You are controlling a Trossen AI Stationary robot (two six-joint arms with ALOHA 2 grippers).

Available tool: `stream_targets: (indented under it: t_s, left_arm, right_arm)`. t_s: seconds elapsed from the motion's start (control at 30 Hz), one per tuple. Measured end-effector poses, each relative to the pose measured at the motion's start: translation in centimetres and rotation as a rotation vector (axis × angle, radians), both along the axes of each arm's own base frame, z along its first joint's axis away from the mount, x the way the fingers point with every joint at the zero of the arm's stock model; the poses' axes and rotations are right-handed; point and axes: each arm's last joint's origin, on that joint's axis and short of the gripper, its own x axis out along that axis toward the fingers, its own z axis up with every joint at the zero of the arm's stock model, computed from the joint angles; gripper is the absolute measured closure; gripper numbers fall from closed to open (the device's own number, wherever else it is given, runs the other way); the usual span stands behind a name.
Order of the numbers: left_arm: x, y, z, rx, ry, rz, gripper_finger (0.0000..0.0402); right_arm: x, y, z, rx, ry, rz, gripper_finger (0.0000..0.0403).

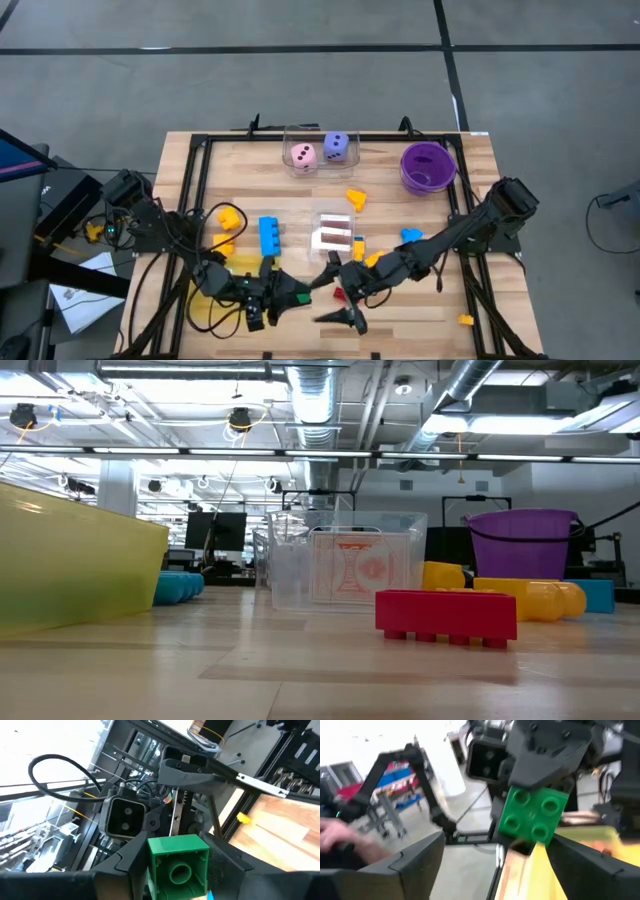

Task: Pick & Place Toys
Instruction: Put the green game piece into the yellow bin

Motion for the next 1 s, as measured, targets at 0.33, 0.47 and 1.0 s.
stream_targets:
  t_s: [0.33,0.47,1.0]
  left_arm:
    - [-2.4,-1.3,1.8,-0.058,-0.058,-0.054,0.0248]
    - [-3.5,-1.7,2.3,-0.076,-0.054,-0.030,0.0254]
    - [-4.1,-1.1,1.5,-0.005,0.067,0.304,0.0243]
  right_arm:
    - [-0.4,0.3,0.0,-0.006,0.039,0.066,0.0045]
    - [-1.0,1.3,0.1,-0.010,0.019,0.253,0.0045]
    - [-4.4,5.1,0.6,-0.144,-0.179,0.808,0.0045]
